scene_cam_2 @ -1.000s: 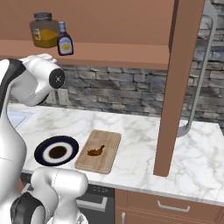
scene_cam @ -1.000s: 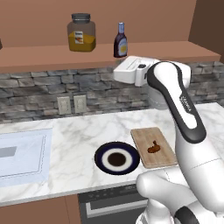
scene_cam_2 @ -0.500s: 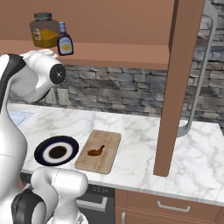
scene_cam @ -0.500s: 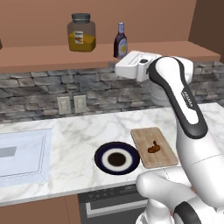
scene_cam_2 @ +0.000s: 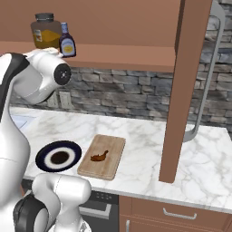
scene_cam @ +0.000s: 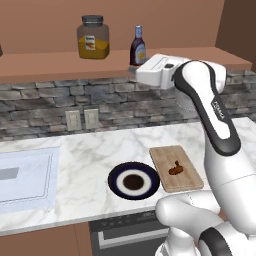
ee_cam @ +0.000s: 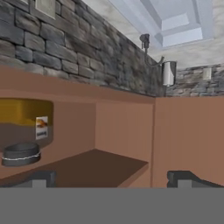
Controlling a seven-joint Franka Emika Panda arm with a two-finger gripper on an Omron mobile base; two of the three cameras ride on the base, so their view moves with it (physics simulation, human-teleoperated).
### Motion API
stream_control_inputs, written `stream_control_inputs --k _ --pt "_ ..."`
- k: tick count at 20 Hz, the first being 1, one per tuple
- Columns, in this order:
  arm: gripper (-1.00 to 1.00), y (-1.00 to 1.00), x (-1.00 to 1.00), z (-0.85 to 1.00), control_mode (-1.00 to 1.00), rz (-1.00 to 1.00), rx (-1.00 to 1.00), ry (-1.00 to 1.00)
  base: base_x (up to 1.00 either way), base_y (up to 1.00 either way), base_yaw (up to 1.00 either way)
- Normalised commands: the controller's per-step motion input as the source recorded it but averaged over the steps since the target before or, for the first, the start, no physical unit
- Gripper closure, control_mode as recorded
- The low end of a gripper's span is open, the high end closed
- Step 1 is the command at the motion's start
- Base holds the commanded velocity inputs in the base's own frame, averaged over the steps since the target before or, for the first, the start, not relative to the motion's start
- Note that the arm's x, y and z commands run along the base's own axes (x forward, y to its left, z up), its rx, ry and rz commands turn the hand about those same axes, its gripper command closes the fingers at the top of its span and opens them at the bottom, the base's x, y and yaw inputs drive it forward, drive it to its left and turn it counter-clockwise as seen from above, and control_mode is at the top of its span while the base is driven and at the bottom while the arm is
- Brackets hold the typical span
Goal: Pick the chicken drumstick from the plate and place it on the cutting board. Then pick the condiment bottle from the cabinet and place it next to the cutting board.
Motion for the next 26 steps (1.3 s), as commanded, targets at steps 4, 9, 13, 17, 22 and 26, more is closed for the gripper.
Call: stream_control_inputs --k 4,9,13,17,22,26 --pt "-1.0 -0.12 0.0 0.1 -1.0 -0.03 0.0 0.0 0.0 0.0 0.0" --pt "-1.0 -0.11 0.0 0.06 -1.0 -0.03 0.0 0.0 0.0 0.0 0.0" --pt "-1.0 -0.11 0.0 0.04 -1.0 -0.03 0.0 0.0 0.0 0.0 0.0" --pt "-1.0 -0.11 0.0 0.02 -1.0 -0.03 0.0 -0.01 0.0 0.0 0.0" --pt "-1.0 -0.12 0.0 0.01 -1.0 -0.01 0.02 -0.03 0.0 0.0 0.0" --pt "-1.0 -0.14 0.0 0.0 -1.0 0.0 0.04 -0.01 0.0 0.0 0.0"
